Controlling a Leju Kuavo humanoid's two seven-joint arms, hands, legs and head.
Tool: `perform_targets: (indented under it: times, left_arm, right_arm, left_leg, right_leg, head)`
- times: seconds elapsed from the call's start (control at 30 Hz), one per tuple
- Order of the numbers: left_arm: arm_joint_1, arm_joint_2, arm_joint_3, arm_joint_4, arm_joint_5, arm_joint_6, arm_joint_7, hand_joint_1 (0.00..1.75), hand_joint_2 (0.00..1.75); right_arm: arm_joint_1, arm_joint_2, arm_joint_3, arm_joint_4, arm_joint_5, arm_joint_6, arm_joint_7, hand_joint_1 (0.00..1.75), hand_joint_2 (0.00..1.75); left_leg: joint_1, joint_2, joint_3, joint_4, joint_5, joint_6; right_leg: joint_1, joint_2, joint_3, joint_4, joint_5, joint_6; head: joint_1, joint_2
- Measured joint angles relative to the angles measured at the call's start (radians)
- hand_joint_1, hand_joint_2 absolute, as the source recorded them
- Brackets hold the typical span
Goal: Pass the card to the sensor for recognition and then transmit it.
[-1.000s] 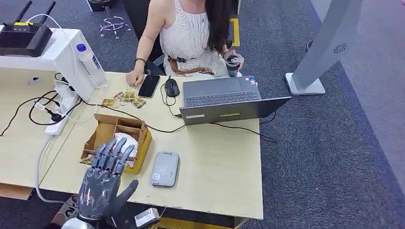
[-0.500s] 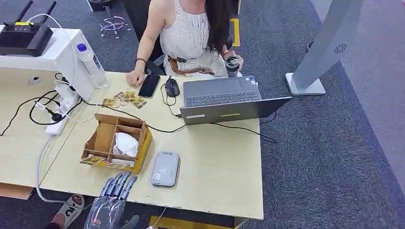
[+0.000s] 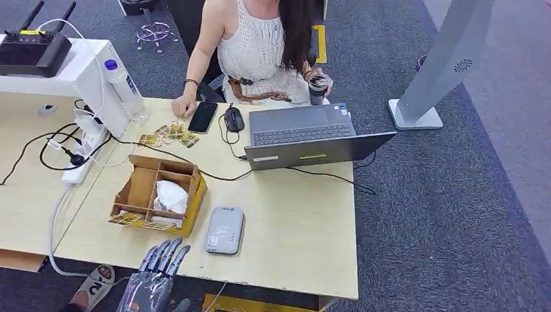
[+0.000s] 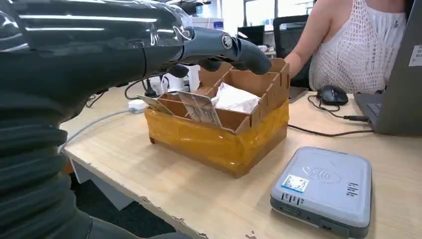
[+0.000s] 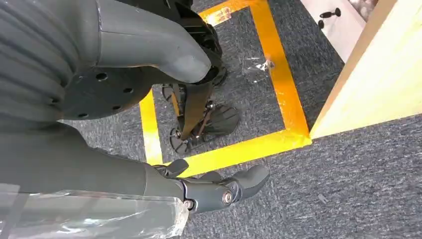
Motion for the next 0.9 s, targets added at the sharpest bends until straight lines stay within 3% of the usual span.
perform_targets:
  times: [0.33,0.6,0.77,0.9]
  left_arm:
    - [0.0,-0.009,0.018,0.0,-0.027,0.048,0.041,0.0,1.75]
    - [-0.003,-0.124,0.245,0.037,-0.14,0.119,-0.107,0.0,1.75]
    - [-0.005,-0.175,0.35,0.072,-0.175,0.144,-0.142,0.0,1.75]
    - [-0.005,-0.195,0.391,0.09,-0.177,0.144,-0.144,0.0,1.75]
  right_arm:
    - [0.0,0.0,0.0,0.0,0.008,-0.001,0.011,0.0,1.75]
    - [-0.001,0.005,0.016,0.0,0.036,-0.001,0.029,0.0,1.75]
    - [-0.003,0.009,0.026,0.0,0.043,-0.002,0.036,0.0,1.75]
    - [-0.004,0.01,0.027,0.0,0.043,-0.002,0.036,0.0,1.75]
  left_leg:
    - [0.0,0.0,0.0,0.0,0.0,0.0]
    - [0.0,0.0,0.0,0.0,0.0,0.0]
    - [0.0,0.0,0.0,0.0,0.0,0.0]
    - [0.0,0.0,0.0,0.0,0.0,0.0]
  right_leg:
    - [0.0,0.0,0.0,0.0,0.0,0.0]
    - [0.0,0.0,0.0,0.0,0.0,0.0]
    - [0.0,0.0,0.0,0.0,0.0,0.0]
    - [0.0,0.0,0.0,0.0,0.0,0.0]
  head:
    - [0.0,0.0]
    - [0.0,0.0]
    - [0.0,0.0]
    - [0.0,0.0]
